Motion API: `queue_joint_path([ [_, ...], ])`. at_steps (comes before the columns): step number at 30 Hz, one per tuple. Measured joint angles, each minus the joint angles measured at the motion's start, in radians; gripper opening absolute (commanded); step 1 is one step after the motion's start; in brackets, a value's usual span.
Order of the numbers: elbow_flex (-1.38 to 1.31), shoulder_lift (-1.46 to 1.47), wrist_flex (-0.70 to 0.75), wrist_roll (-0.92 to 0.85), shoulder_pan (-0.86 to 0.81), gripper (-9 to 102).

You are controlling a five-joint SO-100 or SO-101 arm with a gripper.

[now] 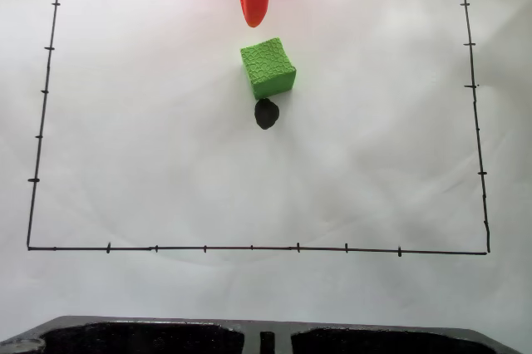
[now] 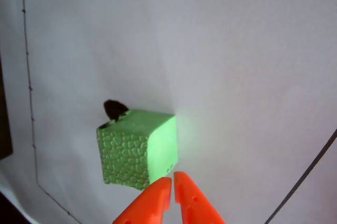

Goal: Grasp the colored block, Place it on the black dot, and then return the arm to the default position.

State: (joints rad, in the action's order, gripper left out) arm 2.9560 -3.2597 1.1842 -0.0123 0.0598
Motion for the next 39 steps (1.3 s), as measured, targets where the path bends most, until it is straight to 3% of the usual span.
queue_joint_path([
  [16,-0.003,0.046,-0.015,-0.129,0.006,0],
  [25,-0.272,0.422,-0.002,-0.150,0.003,0],
  [34,-0.505,0.764,0.034,-0.063,0.011,0],
  [39,-0.569,0.851,0.052,-0.038,0.048,9],
])
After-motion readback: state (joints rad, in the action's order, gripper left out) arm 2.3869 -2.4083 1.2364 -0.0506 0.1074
